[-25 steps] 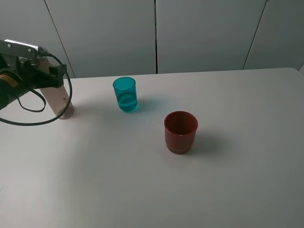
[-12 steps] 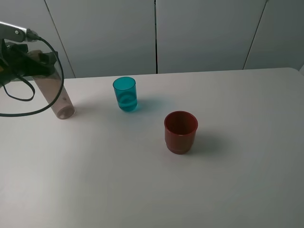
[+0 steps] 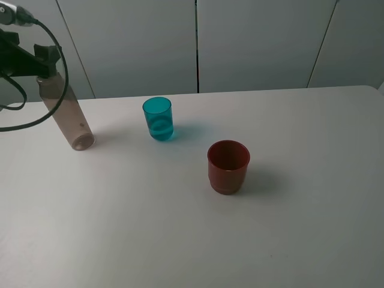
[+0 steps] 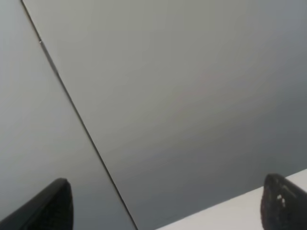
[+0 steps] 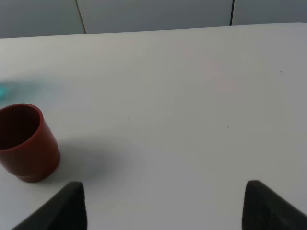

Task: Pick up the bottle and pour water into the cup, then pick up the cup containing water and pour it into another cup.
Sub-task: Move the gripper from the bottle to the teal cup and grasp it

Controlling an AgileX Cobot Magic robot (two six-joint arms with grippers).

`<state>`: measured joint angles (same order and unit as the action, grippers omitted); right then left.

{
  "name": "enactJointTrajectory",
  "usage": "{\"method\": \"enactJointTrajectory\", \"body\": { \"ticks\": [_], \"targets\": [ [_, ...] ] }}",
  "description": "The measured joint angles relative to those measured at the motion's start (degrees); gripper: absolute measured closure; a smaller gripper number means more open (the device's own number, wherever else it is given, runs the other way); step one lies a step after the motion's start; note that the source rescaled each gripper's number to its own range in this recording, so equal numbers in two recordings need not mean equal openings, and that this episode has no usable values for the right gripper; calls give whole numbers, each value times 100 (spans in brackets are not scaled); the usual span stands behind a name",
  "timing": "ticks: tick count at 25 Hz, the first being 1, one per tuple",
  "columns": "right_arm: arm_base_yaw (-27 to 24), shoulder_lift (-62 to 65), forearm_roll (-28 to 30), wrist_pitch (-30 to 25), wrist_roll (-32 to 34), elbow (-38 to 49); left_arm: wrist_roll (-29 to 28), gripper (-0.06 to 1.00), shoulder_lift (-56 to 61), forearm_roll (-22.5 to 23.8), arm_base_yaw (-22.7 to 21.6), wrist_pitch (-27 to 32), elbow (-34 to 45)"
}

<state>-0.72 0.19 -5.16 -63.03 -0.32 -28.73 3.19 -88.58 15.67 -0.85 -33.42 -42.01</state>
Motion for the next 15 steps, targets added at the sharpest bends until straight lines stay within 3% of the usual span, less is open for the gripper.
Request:
{"method": "enactJointTrajectory", "body": {
  "ticks": [7,15],
  "targets": [
    [0,0,0,0,0,0,11,-5,38,127,813,709,-711],
    [0,0,0,0,32,0,102,-5,34,-62,1640,976,-736]
  ]
}}
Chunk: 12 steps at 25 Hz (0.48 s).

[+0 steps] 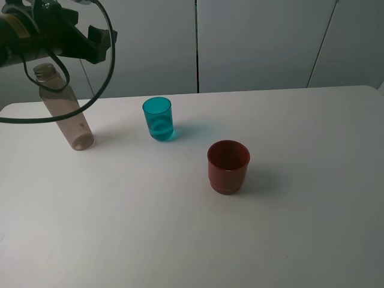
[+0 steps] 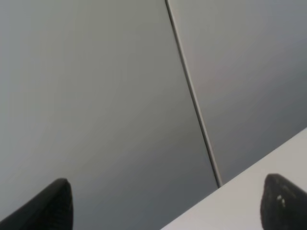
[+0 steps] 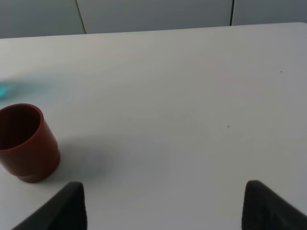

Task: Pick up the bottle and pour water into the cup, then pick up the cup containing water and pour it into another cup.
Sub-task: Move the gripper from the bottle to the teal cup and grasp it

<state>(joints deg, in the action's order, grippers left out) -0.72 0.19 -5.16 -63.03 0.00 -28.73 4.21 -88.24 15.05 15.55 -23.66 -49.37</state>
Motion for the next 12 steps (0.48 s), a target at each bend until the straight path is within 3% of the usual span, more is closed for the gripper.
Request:
{"method": "enactJointTrajectory", "body": {
  "ticks": [12],
  "targets": [
    [0,0,0,0,0,0,-98,-5,-631,-155,319,85,324]
  ]
}}
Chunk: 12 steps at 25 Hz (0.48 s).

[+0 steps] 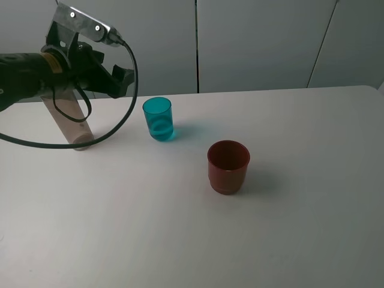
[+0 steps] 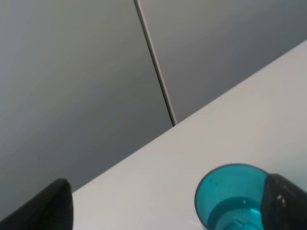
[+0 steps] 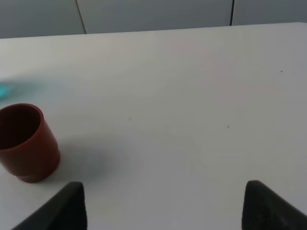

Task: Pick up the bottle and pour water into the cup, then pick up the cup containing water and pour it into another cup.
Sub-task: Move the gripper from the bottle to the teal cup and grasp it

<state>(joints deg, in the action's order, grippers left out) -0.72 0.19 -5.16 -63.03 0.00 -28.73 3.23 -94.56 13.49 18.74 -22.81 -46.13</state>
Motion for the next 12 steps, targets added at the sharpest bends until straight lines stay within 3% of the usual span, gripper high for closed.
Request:
{"method": "enactJointTrajectory", "body": {
  "ticks": [5,12],
  "targets": [
    [0,0,0,0,-32,0,-8,-5,-287,0,0,-84,196],
    [0,0,0,0,-32,0,-8,-5,-906,0,0,-897,435]
  ]
}}
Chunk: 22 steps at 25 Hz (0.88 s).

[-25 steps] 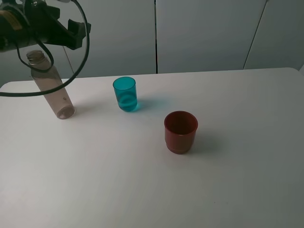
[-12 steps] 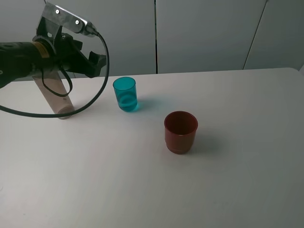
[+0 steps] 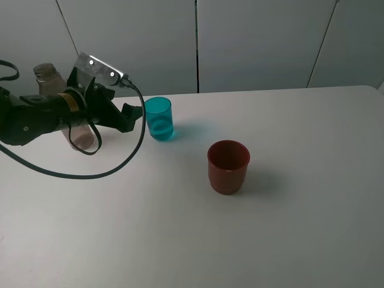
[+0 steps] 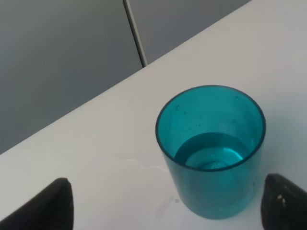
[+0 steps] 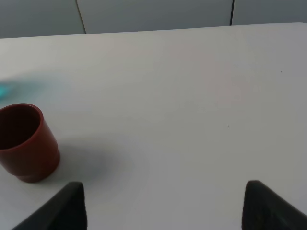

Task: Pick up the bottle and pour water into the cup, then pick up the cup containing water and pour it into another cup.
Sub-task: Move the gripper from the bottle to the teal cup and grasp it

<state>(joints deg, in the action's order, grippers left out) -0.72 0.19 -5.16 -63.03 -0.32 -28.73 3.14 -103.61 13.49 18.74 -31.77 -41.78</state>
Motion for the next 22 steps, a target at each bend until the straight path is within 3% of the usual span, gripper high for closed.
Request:
{"method": "enactJointTrajectory", "body": {
  "ticks": [22],
  "targets": [
    [0,0,0,0,32,0,277,-5,-1757,-344,0,-2206,-10]
  ]
}}
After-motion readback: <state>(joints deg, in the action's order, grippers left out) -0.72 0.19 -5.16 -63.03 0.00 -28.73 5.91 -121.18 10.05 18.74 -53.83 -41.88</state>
